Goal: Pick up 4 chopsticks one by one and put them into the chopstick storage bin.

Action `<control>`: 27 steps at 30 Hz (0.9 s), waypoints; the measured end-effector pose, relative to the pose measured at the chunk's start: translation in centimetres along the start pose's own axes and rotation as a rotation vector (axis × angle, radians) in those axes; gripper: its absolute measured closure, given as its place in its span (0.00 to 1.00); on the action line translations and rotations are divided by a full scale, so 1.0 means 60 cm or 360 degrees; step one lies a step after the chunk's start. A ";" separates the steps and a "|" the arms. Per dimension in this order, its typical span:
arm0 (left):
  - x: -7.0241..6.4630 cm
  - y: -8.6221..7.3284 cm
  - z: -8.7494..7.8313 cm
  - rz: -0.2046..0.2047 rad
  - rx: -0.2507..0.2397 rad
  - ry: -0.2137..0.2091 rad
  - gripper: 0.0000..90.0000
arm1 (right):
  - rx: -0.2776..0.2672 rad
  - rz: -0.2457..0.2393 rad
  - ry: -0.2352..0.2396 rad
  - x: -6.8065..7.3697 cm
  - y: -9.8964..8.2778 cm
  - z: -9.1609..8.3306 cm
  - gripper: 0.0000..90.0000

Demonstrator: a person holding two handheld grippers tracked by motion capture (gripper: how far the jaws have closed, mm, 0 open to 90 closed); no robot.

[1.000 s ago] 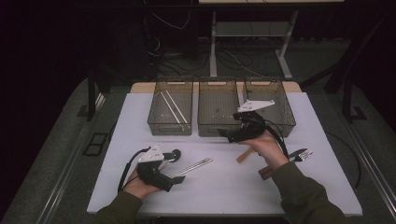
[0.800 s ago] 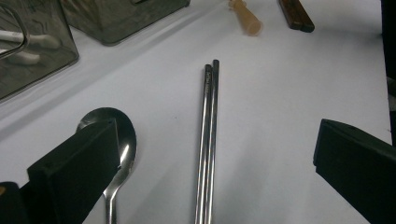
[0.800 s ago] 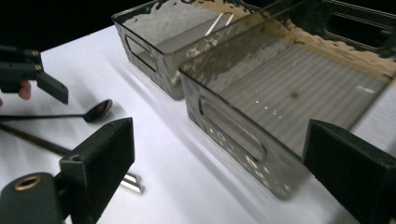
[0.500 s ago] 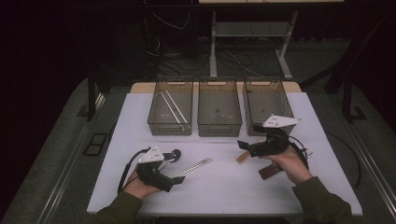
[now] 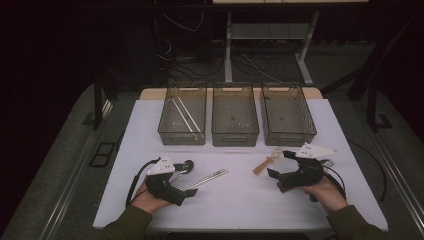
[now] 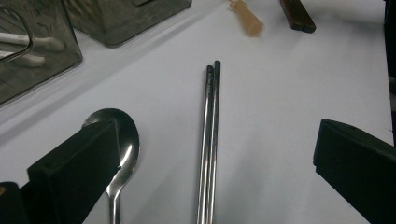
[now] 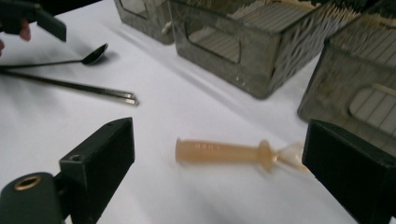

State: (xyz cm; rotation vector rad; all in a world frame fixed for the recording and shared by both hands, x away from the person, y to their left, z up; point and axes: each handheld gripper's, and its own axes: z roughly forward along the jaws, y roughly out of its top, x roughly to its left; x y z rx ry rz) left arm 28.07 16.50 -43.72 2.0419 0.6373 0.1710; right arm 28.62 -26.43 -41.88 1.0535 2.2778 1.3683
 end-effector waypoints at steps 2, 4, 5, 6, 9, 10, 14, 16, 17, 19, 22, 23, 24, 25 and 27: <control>0.000 0.001 0.000 0.0006 0.0003 0.0002 0.00 | -0.0001 0.0016 -0.0003 -0.002 -0.010 -0.006 0.11; 0.000 0.001 0.000 0.0007 -0.0001 0.0004 0.00 | -0.0004 0.0031 -0.0002 -0.004 -0.019 -0.012 0.11; -0.001 0.001 0.000 0.0009 0.0000 0.0006 0.00 | -0.0008 0.0039 0.0000 -0.003 -0.023 -0.014 0.11; -0.001 0.001 0.000 0.0010 0.0001 0.0009 0.00 | -0.0012 0.0037 0.0005 -0.003 -0.027 -0.016 0.11; -0.001 0.002 0.000 0.0014 0.0009 0.0022 0.00 | -0.0001 0.0040 0.0006 -0.001 -0.038 -0.020 0.11; -0.001 0.003 0.000 0.0017 0.0011 0.0027 0.00 | 0.0001 0.0042 0.0006 0.000 -0.042 -0.021 0.11; 0.000 0.003 -0.001 0.0019 0.0010 0.0040 0.02 | 0.0044 0.0027 0.0004 -0.001 -0.057 -0.028 0.11; 0.000 0.004 -0.002 0.0026 0.0011 0.0039 0.05 | 0.0055 0.0031 -0.0013 -0.003 -0.064 -0.033 0.11; 0.000 0.005 -0.003 0.0034 0.0013 0.0031 0.07 | 0.0058 0.0039 -0.0014 -0.003 -0.066 -0.036 0.11; 0.000 0.006 -0.005 0.0042 0.0017 0.0029 0.12 | 0.0057 0.0049 -0.0021 -0.005 -0.070 -0.042 0.11; 0.003 0.008 -0.009 0.0044 0.0026 0.0035 0.17 | 0.0037 0.0050 -0.0023 -0.004 -0.068 -0.043 0.11; 0.004 0.009 -0.011 0.0051 0.0033 0.0032 0.20 | 0.0036 0.0047 -0.0017 -0.004 -0.067 -0.043 0.11; 0.005 0.009 -0.013 0.0051 0.0023 0.0027 0.23 | 0.0042 0.0044 -0.0015 -0.002 -0.067 -0.042 0.11; 0.006 0.009 -0.017 0.0058 0.0033 0.0030 0.26 | 0.0050 0.0037 -0.0008 -0.001 -0.067 -0.041 0.11; 0.007 0.009 -0.021 0.0060 0.0040 0.0033 0.31 | 0.0058 0.0032 -0.0003 0.001 -0.067 -0.040 0.11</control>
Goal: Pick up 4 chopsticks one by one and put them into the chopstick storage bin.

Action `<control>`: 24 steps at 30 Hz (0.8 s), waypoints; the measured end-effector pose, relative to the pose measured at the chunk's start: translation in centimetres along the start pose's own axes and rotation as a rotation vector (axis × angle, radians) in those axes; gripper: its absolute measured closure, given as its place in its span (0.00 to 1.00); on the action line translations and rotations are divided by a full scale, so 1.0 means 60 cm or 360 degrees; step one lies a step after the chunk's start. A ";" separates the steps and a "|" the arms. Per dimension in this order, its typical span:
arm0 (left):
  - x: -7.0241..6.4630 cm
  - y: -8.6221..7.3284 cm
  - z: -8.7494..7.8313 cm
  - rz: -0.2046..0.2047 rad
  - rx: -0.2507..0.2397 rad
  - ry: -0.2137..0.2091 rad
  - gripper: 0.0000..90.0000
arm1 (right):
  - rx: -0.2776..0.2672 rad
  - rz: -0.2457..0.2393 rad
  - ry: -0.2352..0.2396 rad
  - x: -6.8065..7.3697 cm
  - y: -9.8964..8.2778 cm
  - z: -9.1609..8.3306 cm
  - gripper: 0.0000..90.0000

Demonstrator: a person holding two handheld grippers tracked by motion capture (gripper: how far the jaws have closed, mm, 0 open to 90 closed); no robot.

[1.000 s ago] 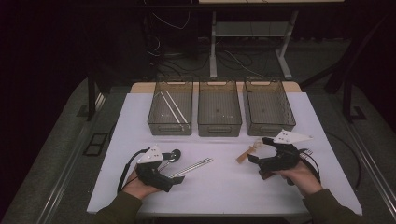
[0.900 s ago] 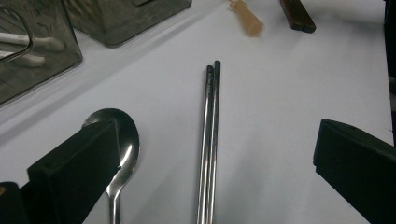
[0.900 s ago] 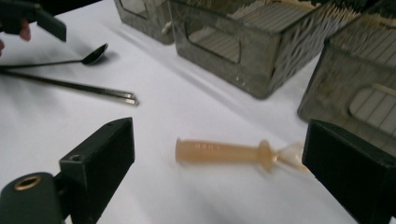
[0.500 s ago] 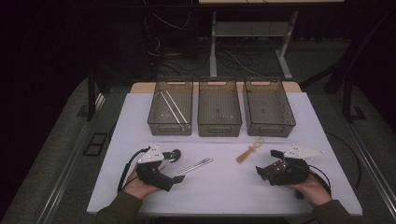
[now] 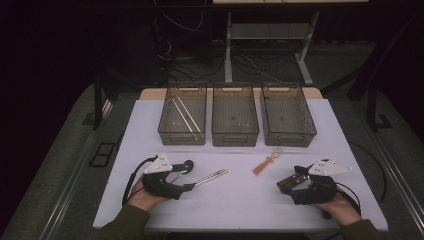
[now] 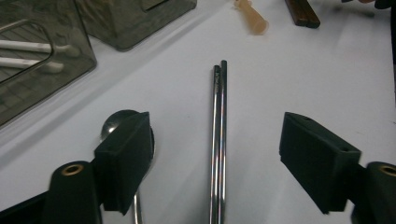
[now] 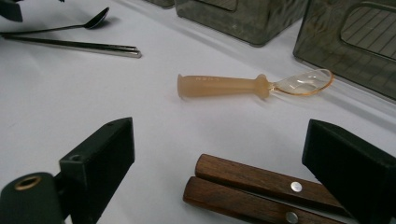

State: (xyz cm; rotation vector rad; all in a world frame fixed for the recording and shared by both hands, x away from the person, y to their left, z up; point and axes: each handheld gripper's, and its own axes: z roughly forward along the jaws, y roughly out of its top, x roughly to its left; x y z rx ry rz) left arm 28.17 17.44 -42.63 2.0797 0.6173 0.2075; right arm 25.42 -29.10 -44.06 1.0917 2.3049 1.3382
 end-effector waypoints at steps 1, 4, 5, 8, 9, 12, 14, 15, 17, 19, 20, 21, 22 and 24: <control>0.001 0.000 -0.001 -0.0006 0.0000 0.0002 0.36 | 0.0000 -0.0003 0.0004 0.000 0.000 0.000 0.11; 0.004 -0.001 -0.001 -0.0018 0.0017 -0.0031 0.48 | 0.0001 -0.0013 0.0005 0.001 0.001 0.002 0.11; 0.005 -0.001 0.000 -0.0024 0.0021 -0.0039 0.53 | 0.0003 -0.0011 0.0004 0.001 0.001 0.002 0.11; 0.005 0.000 0.005 -0.0012 0.0055 -0.0054 0.64 | 0.0006 -0.0011 0.0003 0.002 0.001 0.002 0.11; 0.006 0.001 0.007 -0.0007 0.0066 -0.0057 0.66 | 0.0007 -0.0013 0.0004 0.002 0.001 0.003 0.11; 0.009 0.005 0.016 -0.0014 0.0101 -0.0046 0.72 | 0.0013 -0.0019 0.0002 0.001 0.001 0.004 0.11; 0.012 0.007 0.021 -0.0021 0.0111 -0.0050 0.76 | 0.0022 -0.0018 0.0001 0.001 0.000 0.005 0.11; 0.013 0.007 0.023 -0.0028 0.0116 -0.0058 0.78 | 0.0021 -0.0013 -0.0001 0.002 0.000 0.006 0.11; 0.015 0.008 0.029 -0.0042 0.0135 -0.0080 0.80 | 0.0028 -0.0019 0.0002 0.002 0.000 0.007 0.11; 0.014 0.008 0.035 -0.0035 0.0165 -0.0080 0.83 | 0.0035 -0.0022 0.0004 0.002 0.000 0.008 0.11; 0.014 0.008 0.038 -0.0039 0.0180 -0.0079 0.84 | 0.0035 -0.0024 0.0004 0.002 0.000 0.008 0.11; 0.013 0.008 0.042 -0.0039 0.0190 -0.0077 0.86 | 0.0036 -0.0027 0.0006 0.002 0.000 0.009 0.11; 0.012 0.008 0.044 -0.0048 0.0200 -0.0080 0.87 | 0.0037 -0.0027 0.0009 0.002 0.000 0.008 0.11; 0.013 0.007 0.047 -0.0057 0.0199 -0.0091 0.88 | 0.0037 -0.0027 0.0008 0.002 0.000 0.008 0.11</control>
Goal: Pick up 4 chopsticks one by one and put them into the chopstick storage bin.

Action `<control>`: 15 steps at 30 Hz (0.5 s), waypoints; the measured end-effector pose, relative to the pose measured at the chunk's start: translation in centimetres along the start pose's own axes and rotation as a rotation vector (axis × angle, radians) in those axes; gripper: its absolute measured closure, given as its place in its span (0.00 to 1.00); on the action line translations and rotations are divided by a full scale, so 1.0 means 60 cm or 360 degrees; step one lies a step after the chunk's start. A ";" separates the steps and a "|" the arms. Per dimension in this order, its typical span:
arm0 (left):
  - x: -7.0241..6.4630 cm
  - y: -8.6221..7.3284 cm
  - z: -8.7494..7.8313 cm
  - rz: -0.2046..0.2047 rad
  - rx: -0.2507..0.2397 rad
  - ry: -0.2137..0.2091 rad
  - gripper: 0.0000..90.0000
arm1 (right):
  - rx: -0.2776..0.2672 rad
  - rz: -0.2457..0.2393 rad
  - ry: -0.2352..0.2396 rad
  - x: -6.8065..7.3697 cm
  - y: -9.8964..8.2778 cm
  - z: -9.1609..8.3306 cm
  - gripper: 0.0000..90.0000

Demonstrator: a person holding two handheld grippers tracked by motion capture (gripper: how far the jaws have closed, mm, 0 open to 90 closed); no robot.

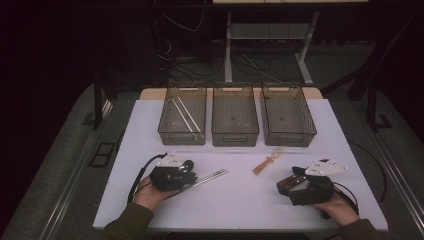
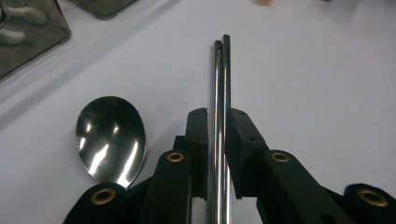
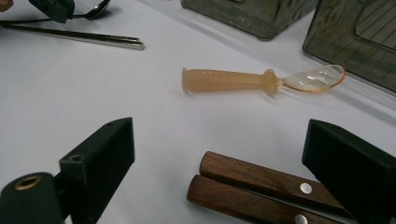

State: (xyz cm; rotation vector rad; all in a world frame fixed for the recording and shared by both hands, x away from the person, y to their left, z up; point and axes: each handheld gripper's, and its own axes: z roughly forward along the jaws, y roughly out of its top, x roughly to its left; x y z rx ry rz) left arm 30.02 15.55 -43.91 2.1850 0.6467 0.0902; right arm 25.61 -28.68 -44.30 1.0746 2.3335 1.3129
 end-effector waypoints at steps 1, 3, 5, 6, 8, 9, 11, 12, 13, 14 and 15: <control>0.000 0.000 0.001 -0.0001 0.0003 -0.0002 0.89 | 0.0001 -0.0001 -0.0001 0.000 0.000 0.000 0.11; 0.001 0.000 0.002 0.0003 0.0010 0.0000 0.89 | 0.0000 0.0001 -0.0001 0.000 0.000 0.000 0.11; 0.001 0.000 0.004 -0.0006 0.0013 -0.0011 0.90 | 0.0002 0.0001 -0.0002 0.000 0.000 0.000 0.11; 0.001 0.000 0.005 -0.0007 0.0019 -0.0011 0.91 | 0.0004 -0.0002 -0.0002 0.000 0.000 0.000 0.11; 0.001 0.000 0.007 -0.0006 0.0025 -0.0018 0.91 | 0.0008 -0.0003 -0.0001 0.000 0.000 0.000 0.11; 0.001 -0.001 0.008 -0.0007 0.0023 -0.0020 0.91 | 0.0008 -0.0002 -0.0001 -0.001 0.000 0.000 0.11; 0.001 0.000 0.010 -0.0011 0.0024 -0.0020 0.91 | 0.0007 0.0000 -0.0002 -0.001 0.000 0.000 0.11; 0.001 -0.001 0.010 -0.0013 0.0027 -0.0025 0.91 | 0.0008 0.0001 -0.0003 -0.001 0.000 0.000 0.11; 0.001 -0.001 0.011 -0.0014 0.0032 -0.0025 0.91 | 0.0008 0.0001 -0.0003 -0.001 0.000 0.000 0.11; 0.001 -0.001 0.012 -0.0010 0.0036 -0.0023 0.91 | 0.0009 0.0001 -0.0004 -0.001 0.000 0.000 0.11; 0.001 -0.001 0.012 -0.0010 0.0038 -0.0027 0.91 | 0.0009 0.0002 -0.0005 -0.001 0.000 0.000 0.11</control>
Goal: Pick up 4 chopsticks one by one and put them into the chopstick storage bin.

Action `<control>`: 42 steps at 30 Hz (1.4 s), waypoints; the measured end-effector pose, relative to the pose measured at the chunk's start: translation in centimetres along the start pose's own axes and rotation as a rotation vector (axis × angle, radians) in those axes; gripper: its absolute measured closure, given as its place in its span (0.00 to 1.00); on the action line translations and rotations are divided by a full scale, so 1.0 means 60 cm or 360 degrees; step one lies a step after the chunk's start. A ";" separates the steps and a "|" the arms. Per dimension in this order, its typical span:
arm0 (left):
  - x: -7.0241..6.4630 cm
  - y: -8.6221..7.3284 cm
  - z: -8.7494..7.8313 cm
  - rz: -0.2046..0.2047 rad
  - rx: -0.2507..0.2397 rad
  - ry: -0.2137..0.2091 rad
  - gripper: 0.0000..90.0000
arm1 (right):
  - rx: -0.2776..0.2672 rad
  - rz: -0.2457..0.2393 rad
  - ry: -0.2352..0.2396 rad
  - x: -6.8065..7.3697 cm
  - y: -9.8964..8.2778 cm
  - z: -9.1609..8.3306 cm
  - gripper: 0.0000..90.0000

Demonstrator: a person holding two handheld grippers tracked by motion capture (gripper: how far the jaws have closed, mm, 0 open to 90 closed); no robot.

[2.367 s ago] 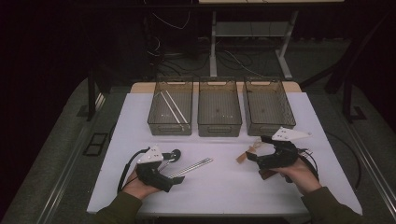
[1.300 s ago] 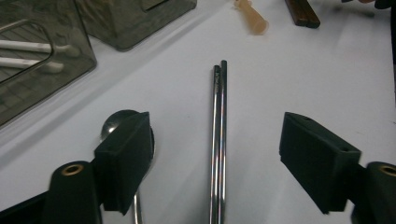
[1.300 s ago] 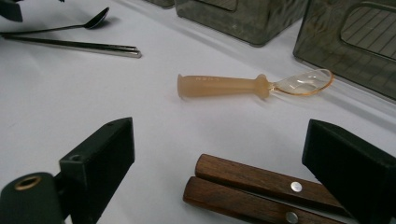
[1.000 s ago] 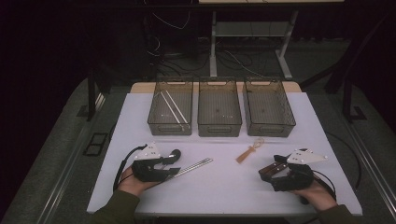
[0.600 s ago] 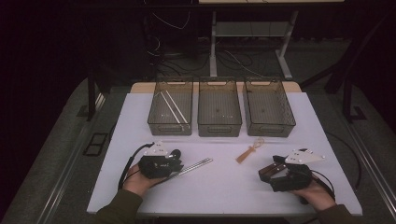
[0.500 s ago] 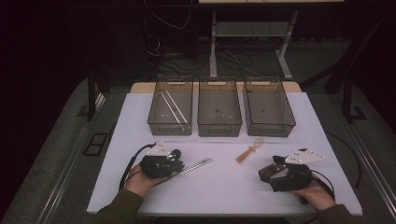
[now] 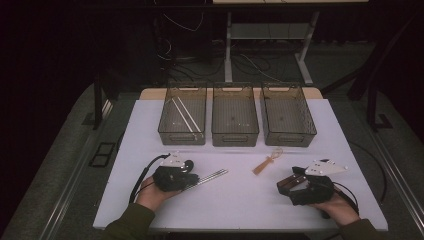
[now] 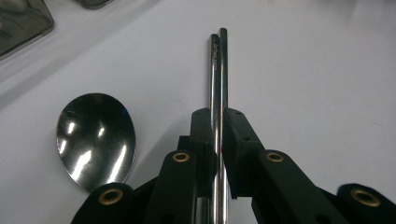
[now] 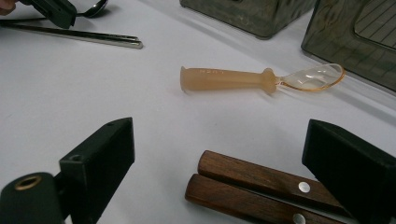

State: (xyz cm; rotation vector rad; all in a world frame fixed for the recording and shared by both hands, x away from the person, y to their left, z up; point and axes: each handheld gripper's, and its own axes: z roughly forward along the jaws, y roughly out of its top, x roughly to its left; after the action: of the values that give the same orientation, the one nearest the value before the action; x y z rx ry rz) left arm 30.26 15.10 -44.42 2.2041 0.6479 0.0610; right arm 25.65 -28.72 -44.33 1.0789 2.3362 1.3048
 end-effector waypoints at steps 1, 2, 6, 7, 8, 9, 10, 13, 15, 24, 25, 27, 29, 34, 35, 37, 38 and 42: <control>0.000 0.000 0.000 0.0002 -0.0002 0.0001 0.91 | 0.0002 -0.0003 0.0002 0.000 0.000 0.000 0.11; 0.000 0.000 0.001 0.0001 -0.0002 0.0005 0.91 | 0.0001 -0.0002 0.0001 0.000 0.000 0.000 0.11; 0.001 -0.001 0.001 -0.0004 0.0001 0.0006 0.91 | 0.0001 -0.0003 0.0003 -0.001 0.000 0.000 0.11; 0.001 -0.001 0.002 -0.0005 0.0001 0.0004 0.91 | 0.0001 -0.0003 0.0002 -0.001 0.000 0.000 0.11; 0.001 -0.001 0.002 -0.0006 0.0000 0.0005 0.91 | 0.0000 -0.0003 0.0003 -0.001 0.000 0.000 0.11; 0.002 -0.001 0.002 -0.0004 0.0005 0.0004 0.91 | 0.0000 -0.0003 0.0003 -0.001 0.000 0.000 0.11; 0.002 -0.001 0.002 -0.0003 0.0007 0.0004 0.91 | 0.0000 -0.0001 0.0004 -0.001 0.000 0.000 0.11; 0.002 -0.001 0.003 0.0006 0.0014 0.0002 0.91 | 0.0001 0.0000 0.0006 -0.002 0.000 0.000 0.11; 0.003 -0.001 0.004 0.0019 0.0018 0.0002 0.91 | 0.0002 -0.0001 0.0006 -0.002 0.000 0.000 0.11; 0.003 -0.002 0.004 0.0007 0.0031 0.0018 0.89 | 0.0004 -0.0005 0.0010 -0.002 -0.001 0.000 0.11; 0.003 -0.002 0.004 0.0008 0.0034 0.0021 0.89 | 0.0006 -0.0005 0.0011 -0.002 -0.001 0.000 0.11; 0.005 -0.002 0.005 0.0023 0.0035 0.0022 0.88 | 0.0007 -0.0007 0.0010 -0.002 -0.001 0.000 0.11; 0.004 -0.003 0.004 0.0008 0.0037 0.0029 0.88 | 0.0008 -0.0005 0.0011 -0.001 -0.001 0.000 0.11; 0.008 -0.004 0.005 0.0023 0.0038 0.0045 0.86 | 0.0007 -0.0003 0.0010 -0.002 -0.001 0.000 0.11; 0.009 -0.005 0.005 0.0021 0.0043 0.0050 0.85 | 0.0007 -0.0003 0.0010 -0.002 -0.001 0.000 0.11; 0.009 -0.006 0.005 0.0004 0.0043 0.0052 0.84 | 0.0006 -0.0002 0.0011 -0.001 -0.001 0.000 0.11; 0.009 -0.006 0.005 0.0004 0.0043 0.0053 0.84 | 0.0006 -0.0002 0.0012 -0.001 -0.001 0.000 0.11; 0.009 -0.007 0.005 0.0008 0.0037 0.0057 0.83 | 0.0006 -0.0001 0.0011 -0.001 -0.001 -0.001 0.11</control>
State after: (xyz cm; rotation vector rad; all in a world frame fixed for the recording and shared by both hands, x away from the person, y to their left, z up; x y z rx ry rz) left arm 30.60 15.35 -45.03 2.2314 0.6662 0.0959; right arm 25.68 -28.81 -44.34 1.0766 2.3445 1.3064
